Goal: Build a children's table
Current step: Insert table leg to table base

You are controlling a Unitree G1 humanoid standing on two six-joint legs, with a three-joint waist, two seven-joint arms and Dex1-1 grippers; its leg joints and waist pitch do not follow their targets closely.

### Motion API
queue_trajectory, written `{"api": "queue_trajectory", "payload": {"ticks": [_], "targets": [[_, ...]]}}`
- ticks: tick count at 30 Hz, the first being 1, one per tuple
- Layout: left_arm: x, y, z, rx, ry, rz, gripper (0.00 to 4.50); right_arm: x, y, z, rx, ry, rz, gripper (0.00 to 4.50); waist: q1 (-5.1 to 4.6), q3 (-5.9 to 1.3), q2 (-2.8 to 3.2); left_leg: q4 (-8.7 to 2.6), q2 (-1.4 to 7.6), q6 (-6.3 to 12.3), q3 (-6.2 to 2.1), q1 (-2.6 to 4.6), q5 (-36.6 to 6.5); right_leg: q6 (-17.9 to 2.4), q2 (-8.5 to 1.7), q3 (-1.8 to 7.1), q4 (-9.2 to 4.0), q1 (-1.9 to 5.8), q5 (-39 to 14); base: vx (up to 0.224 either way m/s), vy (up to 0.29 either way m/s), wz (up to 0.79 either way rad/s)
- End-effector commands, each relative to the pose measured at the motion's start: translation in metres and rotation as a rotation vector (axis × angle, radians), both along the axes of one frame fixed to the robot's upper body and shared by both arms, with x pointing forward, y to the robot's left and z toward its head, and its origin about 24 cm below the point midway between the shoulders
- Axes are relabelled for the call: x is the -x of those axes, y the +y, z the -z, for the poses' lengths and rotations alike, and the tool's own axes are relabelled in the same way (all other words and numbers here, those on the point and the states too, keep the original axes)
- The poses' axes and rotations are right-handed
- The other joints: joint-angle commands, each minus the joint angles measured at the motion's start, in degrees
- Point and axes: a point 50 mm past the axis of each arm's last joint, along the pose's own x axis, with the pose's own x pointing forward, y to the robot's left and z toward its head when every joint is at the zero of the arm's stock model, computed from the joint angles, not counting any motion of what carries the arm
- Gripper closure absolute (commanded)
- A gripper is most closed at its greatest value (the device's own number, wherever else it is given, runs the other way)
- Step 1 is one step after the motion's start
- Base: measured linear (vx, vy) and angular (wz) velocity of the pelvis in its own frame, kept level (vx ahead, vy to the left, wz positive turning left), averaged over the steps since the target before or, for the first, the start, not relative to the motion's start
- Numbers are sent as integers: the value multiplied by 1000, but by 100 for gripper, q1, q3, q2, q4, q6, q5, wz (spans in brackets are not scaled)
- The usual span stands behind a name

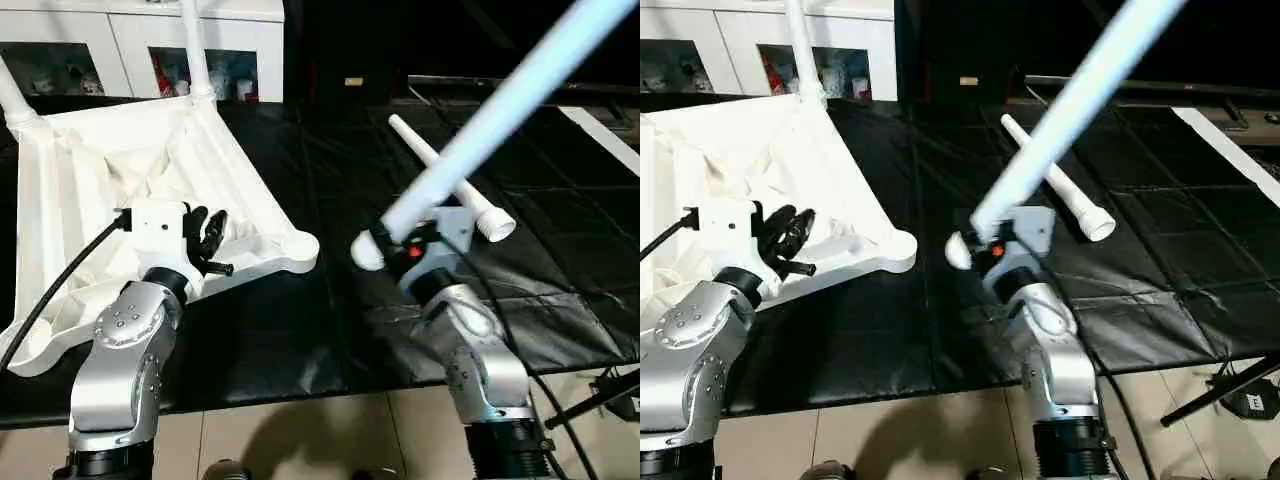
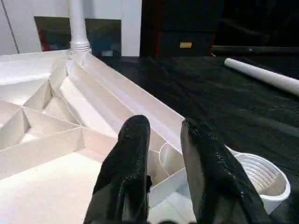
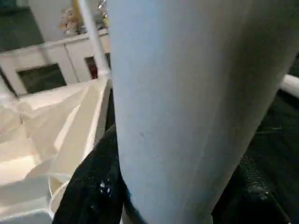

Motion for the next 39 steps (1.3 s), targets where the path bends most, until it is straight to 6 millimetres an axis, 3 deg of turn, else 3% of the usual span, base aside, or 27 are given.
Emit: {"api": "queue_trajectory", "payload": {"ticks": [1,10,13,14,16,17,18,20,21,22,23,24,25,26,27,28,29,30,31,32,33,34,35,36,37,38,39], "targets": [[3,1,-2,2,-12,-20,321,-3,-3,-5,-30,6,9,259,-31,-461,67,-394,-84,-85,75,80,-2182,-350,-90,152,-485,262,-2102,0,0,0],[5,1,-3,-12,-25,-20,321,2,2,2,-24,61,-100,259,-19,-464,60,-385,-84,-92,80,71,-2139,-315,-97,153,-496,265,-2087,0,0,0],[6,1,-3,-27,-24,-3,321,8,13,1,128,5,-226,259,-3,-465,55,-387,-73,-104,75,67,-2094,-320,-96,153,-490,279,-2036,0,0,0],[6,1,-3,-28,-23,-3,321,9,15,3,164,7,-239,259,-2,-439,134,-549,-157,350,-220,-211,-2231,-390,-251,-206,-483,503,-2126,-11,-12,29],[6,2,-3,-28,-22,-4,321,9,15,3,164,8,-241,259,-41,-422,183,-507,-167,367,-292,-179,-2625,-501,-350,-282,-538,568,-2566,1,-17,39],[6,2,-3,-23,-20,-16,321,10,16,4,158,26,-253,259,-27,-395,213,-510,-171,225,-346,-164,-2964,-474,-405,-343,-613,626,-3110,14,-35,47],[6,3,-3,-22,-20,-19,321,10,15,4,151,26,-252,259,-37,-346,204,-516,-189,75,-410,-177,-3357,-385,-440,-404,-666,692,-3701,14,-35,47],[5,2,-4,-21,-21,-19,321,9,13,1,148,13,-236,259,-14,-287,233,-517,-204,-41,-426,-120,-3999,-353,-430,-539,-687,803,-4419,31,-25,48],[5,2,-4,-22,-19,-16,321,7,10,-1,89,28,-224,259,-83,-306,297,-359,-5,-187,-303,382,-4285,-372,-305,-383,-741,532,-4523,39,-17,49],[5,2,-4,-23,-18,-15,321,6,8,-2,57,35,-221,259,-157,-188,222,-276,-36,-261,-308,610,-4614,-347,-224,-605,-924,365,-4605,8,-20,29],[5,2,-4,-21,-19,-14,321,6,8,-4,57,25,-224,259,-103,-189,292,-385,25,-318,-295,627,-4964,-389,-86,-621,-808,505,-4019,0,0,0],[5,1,-4,-19,-19,-13,321,6,7,-4,71,16,-222,259,-32,-157,370,-808,212,-294,-257,389,-5509,-462,28,-538,-287,824,-3268,0,0,0],[5,1,-4,-20,-19,-11,321,6,5,-5,93,7,-207,259,4,-238,347,-886,281,-237,-244,324,-5520,-491,-18,-384,103,1024,-2659,60,-23,-12],[5,1,-4,-23,-19,-6,321,6,3,-6,110,-10,-195,259,-14,-140,210,-670,100,-292,-90,643,-5266,-554,-92,-207,-442,659,-3440,68,-43,-9],[5,0,-4,-23,-19,-3,321,6,2,-6,110,-17,-193,259,-22,-89,216,-397,-55,-392,17,895,-5110,-428,-83,-378,-872,406,-4501,68,-43,-9],[5,0,-4,-23,-18,1,321,6,0,-8,109,-27,-192,259,-63,-107,112,-99,-178,-345,49,957,-4609,-212,-173,-386,-1023,360,-5228,91,-28,-13],[5,0,-4,-23,-17,3,321,6,-3,-10,100,-37,-193,259,-35,-186,147,-35,-193,-198,39,698,-3625,-89,-406,-277,-1029,669,-5679,145,18,-31],[4,-1,-4,-24,-18,4,321,6,-5,-12,105,-50,-188,259,28,-325,128,-223,-131,-80,8,293,-2799,20,-452,-160,-872,1101,-5235,145,18,-31],[4,-1,-4,-24,-18,4,321,6,-5,-12,105,-50,-188,259,70,-383,138,-293,-125,-42,5,232,-2435,-5,-434,-111,-845,1160,-4812,155,26,-29],[4,-1,-3,-26,-12,4,321,5,-10,-15,111,-59,-180,259,82,-433,152,-388,-116,39,0,258,-1867,-208,-313,-79,-769,1117,-3801,121,27,-11],[4,-1,-2,-24,-9,5,321,5,-13,-17,93,-58,-175,259,53,-493,269,-417,-102,107,-44,231,-1148,-487,-211,-70,-605,1099,-2505,121,27,-11],[4,-1,-2,-24,-9,5,321,5,-13,-17,93,-58,-175,259,17,-529,272,-401,-91,140,-60,253,-841,-614,-166,-79,-521,1061,-1872,124,39,-5],[3,-1,-2,-27,-6,5,321,5,-16,-17,85,-43,-162,259,-27,-577,269,-322,-93,207,-102,284,-338,-860,-91,-69,-336,927,-706,140,39,0],[3,-1,-2,-22,-5,4,321,5,-17,-16,130,-59,-130,259,-44,-690,251,-185,-125,300,-141,301,692,-1044,-57,-29,-131,877,820,140,39,0],[3,-1,-2,-22,-5,4,321,5,-17,-15,137,-59,-125,259,-43,-740,241,-105,-165,359,-161,284,1453,-1072,-9,-21,-32,869,1629,156,27,3],[3,-1,-1,-21,-5,4,321,5,-17,-15,146,-59,-118,259,-30,-834,208,84,-275,521,-189,323,3187,-1073,141,2,145,803,3199,123,18,6],[3,-1,-1,-24,-4,4,321,6,-14,-11,110,-17,-141,259,-12,-856,169,184,-352,672,-169,353,4056,-986,236,62,193,730,4027,123,18,6]]}}
